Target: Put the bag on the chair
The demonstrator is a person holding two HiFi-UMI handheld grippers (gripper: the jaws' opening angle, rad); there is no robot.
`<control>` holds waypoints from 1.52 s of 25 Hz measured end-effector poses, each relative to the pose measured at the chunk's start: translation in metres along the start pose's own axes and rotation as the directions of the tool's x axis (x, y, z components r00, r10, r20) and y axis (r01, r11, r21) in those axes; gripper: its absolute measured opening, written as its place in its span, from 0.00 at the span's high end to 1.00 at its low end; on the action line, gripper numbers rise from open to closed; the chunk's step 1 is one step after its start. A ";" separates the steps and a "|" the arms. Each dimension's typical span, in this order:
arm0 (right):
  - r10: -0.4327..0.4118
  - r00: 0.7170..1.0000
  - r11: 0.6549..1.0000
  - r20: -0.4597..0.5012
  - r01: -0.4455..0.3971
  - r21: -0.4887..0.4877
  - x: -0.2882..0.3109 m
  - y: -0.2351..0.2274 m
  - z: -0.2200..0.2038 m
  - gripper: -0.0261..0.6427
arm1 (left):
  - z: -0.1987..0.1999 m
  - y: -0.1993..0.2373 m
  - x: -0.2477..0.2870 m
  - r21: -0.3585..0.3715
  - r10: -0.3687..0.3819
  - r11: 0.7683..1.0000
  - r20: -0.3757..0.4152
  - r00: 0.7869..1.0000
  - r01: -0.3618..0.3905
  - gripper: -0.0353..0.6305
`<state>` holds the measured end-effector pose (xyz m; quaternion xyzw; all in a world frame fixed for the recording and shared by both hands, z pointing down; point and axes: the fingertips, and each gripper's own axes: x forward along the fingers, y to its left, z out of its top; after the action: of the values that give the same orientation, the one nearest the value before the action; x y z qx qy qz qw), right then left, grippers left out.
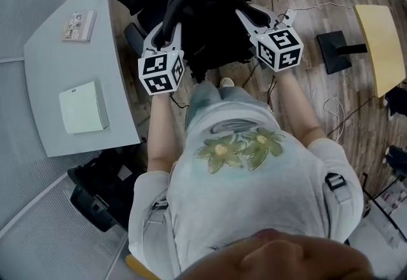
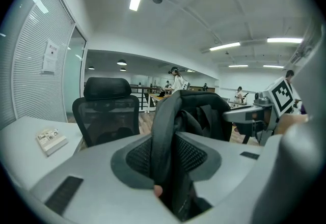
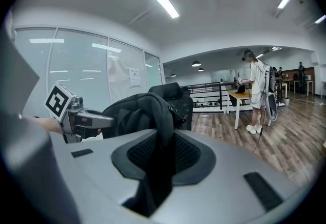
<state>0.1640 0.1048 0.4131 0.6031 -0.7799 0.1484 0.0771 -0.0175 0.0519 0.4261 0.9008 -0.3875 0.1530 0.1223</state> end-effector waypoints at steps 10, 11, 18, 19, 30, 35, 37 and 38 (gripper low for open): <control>0.040 0.998 0.999 -0.044 -0.039 0.018 0.051 -0.022 -0.002 0.83 | -0.002 0.026 0.036 -0.023 0.040 0.999 -0.044 0.998 -0.041 0.75; 0.044 0.998 0.999 -0.050 -0.043 0.021 0.057 -0.023 -0.003 0.83 | -0.003 0.030 0.041 -0.025 0.044 0.999 -0.050 0.998 -0.045 0.75; 0.063 0.995 0.998 -0.072 -0.062 0.019 0.111 -0.038 0.012 0.83 | 0.013 0.066 0.076 -0.041 0.064 0.997 -0.062 0.996 -0.067 0.75; 0.067 0.995 0.998 -0.070 -0.066 0.016 0.119 -0.039 0.016 0.83 | 0.016 0.072 0.080 -0.043 0.068 0.997 -0.059 0.996 -0.070 0.75; 0.069 0.997 0.997 -0.036 -0.070 -0.042 0.197 -0.049 0.066 0.83 | 0.067 0.135 0.125 -0.011 0.080 0.997 -0.001 0.997 -0.080 0.75; 0.071 0.997 0.996 -0.028 -0.073 -0.056 0.224 -0.054 0.088 0.83 | 0.088 0.155 0.141 0.001 0.079 0.997 0.020 0.997 -0.079 0.75; 0.073 0.997 0.995 -0.023 -0.074 -0.062 0.233 -0.058 0.096 0.83 | 0.095 0.162 0.149 0.001 0.082 0.997 0.030 0.996 -0.082 0.75; 0.076 0.997 0.995 -0.023 -0.077 -0.064 0.237 -0.059 0.098 0.83 | 0.098 0.164 0.151 -0.001 0.085 0.996 0.034 0.996 -0.085 0.75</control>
<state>0.1648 -0.1582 0.3992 0.5684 -0.8061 0.1319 0.0988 -0.0219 -0.1913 0.4088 0.8861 -0.4273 0.1426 0.1089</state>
